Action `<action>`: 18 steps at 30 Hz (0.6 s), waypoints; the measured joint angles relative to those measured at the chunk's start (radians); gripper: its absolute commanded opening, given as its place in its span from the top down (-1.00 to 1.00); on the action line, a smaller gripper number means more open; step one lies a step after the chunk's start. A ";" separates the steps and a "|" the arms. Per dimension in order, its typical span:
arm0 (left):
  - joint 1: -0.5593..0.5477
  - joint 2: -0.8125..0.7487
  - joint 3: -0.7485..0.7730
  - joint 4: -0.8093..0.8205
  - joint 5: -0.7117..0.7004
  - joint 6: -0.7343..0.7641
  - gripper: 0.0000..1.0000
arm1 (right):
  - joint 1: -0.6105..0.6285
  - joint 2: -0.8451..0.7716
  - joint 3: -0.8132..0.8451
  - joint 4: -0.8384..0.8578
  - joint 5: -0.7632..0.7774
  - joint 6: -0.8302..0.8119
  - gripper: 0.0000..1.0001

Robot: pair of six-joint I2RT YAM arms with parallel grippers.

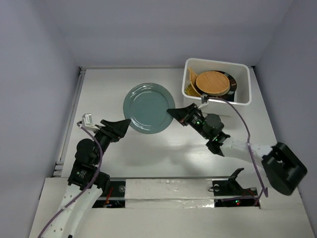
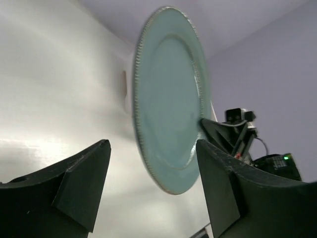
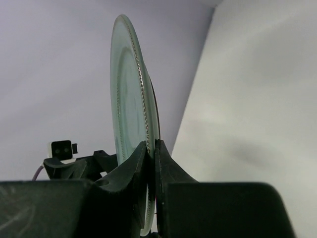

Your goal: Place the plates into the plastic bin on the countertop

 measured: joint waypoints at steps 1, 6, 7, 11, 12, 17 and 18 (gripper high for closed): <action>0.000 -0.003 0.032 -0.020 -0.008 0.025 -0.44 | -0.008 -0.051 0.018 -0.045 0.001 -0.029 1.00; 0.000 -0.004 0.171 -0.109 -0.042 0.119 -0.69 | -0.113 -0.257 0.068 -0.188 -0.013 -0.118 1.00; 0.000 -0.003 0.192 -0.123 -0.048 0.137 -0.70 | -0.159 -0.290 0.072 -0.213 -0.021 -0.126 1.00; 0.000 0.002 0.240 -0.155 -0.057 0.199 -0.84 | -0.385 -0.415 0.087 -0.351 -0.006 -0.178 1.00; 0.000 0.004 0.243 -0.159 -0.057 0.211 -0.85 | -0.438 -0.435 0.097 -0.393 0.001 -0.195 1.00; 0.000 0.037 0.251 -0.194 -0.042 0.288 -0.92 | -0.649 -0.454 0.143 -0.541 0.035 -0.253 1.00; 0.000 0.048 0.261 -0.208 -0.040 0.304 -0.93 | -0.688 -0.447 0.149 -0.561 0.033 -0.259 1.00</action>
